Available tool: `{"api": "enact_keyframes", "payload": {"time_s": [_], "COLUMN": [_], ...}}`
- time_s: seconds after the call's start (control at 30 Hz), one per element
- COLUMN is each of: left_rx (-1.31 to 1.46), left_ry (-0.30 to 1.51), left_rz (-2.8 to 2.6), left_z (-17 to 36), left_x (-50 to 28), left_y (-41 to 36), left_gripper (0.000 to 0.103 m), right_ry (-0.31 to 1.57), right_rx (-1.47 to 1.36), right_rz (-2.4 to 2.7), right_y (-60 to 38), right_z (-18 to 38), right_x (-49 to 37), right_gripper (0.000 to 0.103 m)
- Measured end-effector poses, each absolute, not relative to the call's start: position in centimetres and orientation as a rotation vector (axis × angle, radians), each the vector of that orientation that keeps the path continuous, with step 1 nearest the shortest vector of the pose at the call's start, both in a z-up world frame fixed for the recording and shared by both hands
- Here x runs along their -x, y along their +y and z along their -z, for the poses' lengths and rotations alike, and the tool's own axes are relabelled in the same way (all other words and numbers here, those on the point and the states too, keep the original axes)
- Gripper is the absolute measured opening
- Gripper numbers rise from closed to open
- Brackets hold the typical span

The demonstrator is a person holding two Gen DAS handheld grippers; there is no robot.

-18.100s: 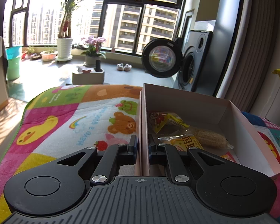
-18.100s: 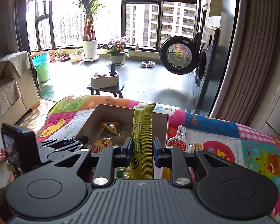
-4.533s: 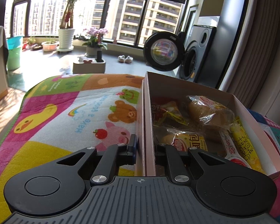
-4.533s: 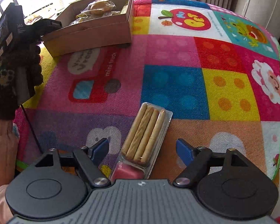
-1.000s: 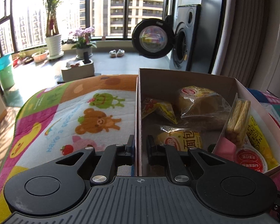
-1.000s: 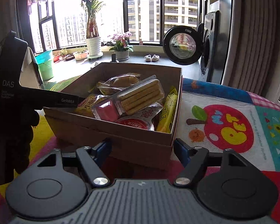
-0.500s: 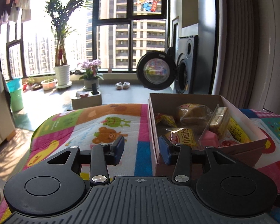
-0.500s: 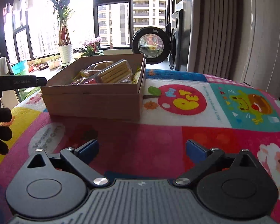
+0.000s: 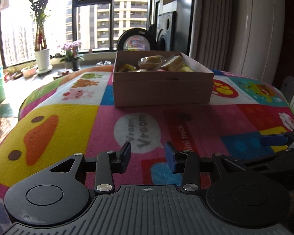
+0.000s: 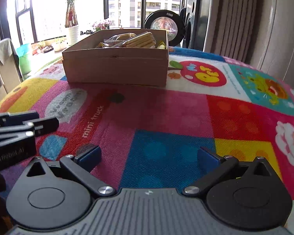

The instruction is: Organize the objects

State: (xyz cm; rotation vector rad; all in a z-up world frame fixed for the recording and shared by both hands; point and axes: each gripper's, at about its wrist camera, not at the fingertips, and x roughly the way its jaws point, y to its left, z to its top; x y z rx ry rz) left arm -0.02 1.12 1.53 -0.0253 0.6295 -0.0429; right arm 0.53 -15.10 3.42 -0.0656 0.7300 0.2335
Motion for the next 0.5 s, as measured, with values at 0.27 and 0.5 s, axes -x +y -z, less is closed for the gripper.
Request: {"api": "enact_keyframes", "payload": {"time_s": [0.27, 0.5], "left_rx": [0.004, -0.003], "left_ry": [0.622, 0.623], "left_rz": [0.016, 0.016], "left_z": [-0.24, -0.27], "left_x": [0.78, 0.72], "left_y": [0.76, 0.37], "left_gripper": [0.045, 0.044], "right_ry": [0.702, 0.7], "right_rx": [0.058, 0.058], "right_rz": [-0.167, -0.168], "right_y": [-15.47, -15.52], "right_z": [-3.01, -3.0], "right_x": [-1.29, -1.3], "right_gripper": [0.103, 0.103]}}
